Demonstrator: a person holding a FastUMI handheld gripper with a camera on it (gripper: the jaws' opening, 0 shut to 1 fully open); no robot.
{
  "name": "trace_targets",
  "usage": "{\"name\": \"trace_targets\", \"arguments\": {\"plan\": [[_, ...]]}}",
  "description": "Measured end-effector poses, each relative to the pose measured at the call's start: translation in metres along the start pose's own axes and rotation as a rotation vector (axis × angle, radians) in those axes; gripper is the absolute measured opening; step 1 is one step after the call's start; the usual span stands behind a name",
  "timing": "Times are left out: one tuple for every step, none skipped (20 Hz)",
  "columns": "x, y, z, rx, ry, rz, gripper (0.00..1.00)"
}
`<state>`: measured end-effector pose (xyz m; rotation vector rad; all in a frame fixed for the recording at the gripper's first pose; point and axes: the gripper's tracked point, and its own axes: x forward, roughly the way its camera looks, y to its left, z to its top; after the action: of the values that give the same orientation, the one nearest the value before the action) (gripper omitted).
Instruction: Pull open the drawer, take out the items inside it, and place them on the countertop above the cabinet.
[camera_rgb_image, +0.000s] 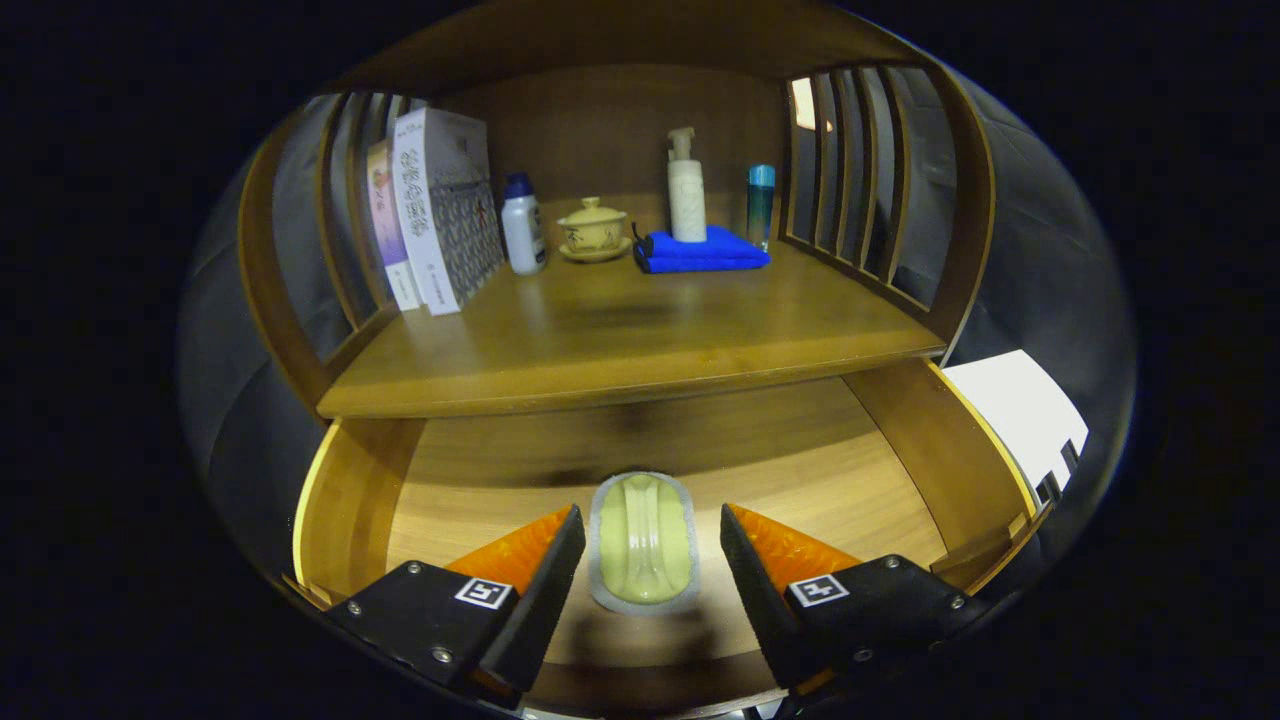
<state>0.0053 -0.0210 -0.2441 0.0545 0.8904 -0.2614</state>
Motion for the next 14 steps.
{"name": "trace_targets", "arguments": {"plan": [[0.005,0.001,-0.001,-0.007,0.027,-0.004,0.83],[0.01,-0.001,-0.004,-0.017,0.056,-0.015,0.82],[0.015,-0.002,-0.006,-0.033,0.084,-0.025,0.81],[0.021,-0.002,-0.01,-0.051,0.112,-0.032,0.8],[0.024,-0.001,-0.013,-0.068,0.137,-0.029,0.76],[0.028,0.002,-0.017,-0.083,0.154,-0.023,0.75],[0.032,0.004,-0.019,-0.096,0.165,-0.02,0.7],[0.034,0.005,-0.023,-0.111,0.176,-0.017,0.67],[0.035,0.006,-0.024,-0.12,0.179,-0.017,0.58],[0.036,0.007,-0.026,-0.125,0.178,-0.015,0.51],[0.037,0.009,-0.028,-0.132,0.179,-0.013,0.44],[0.036,0.01,-0.033,-0.15,0.186,-0.012,0.39],[0.036,0.01,-0.031,-0.158,0.168,-0.01,0.27],[0.035,0.01,-0.033,-0.155,0.168,-0.015,0.24]]}}
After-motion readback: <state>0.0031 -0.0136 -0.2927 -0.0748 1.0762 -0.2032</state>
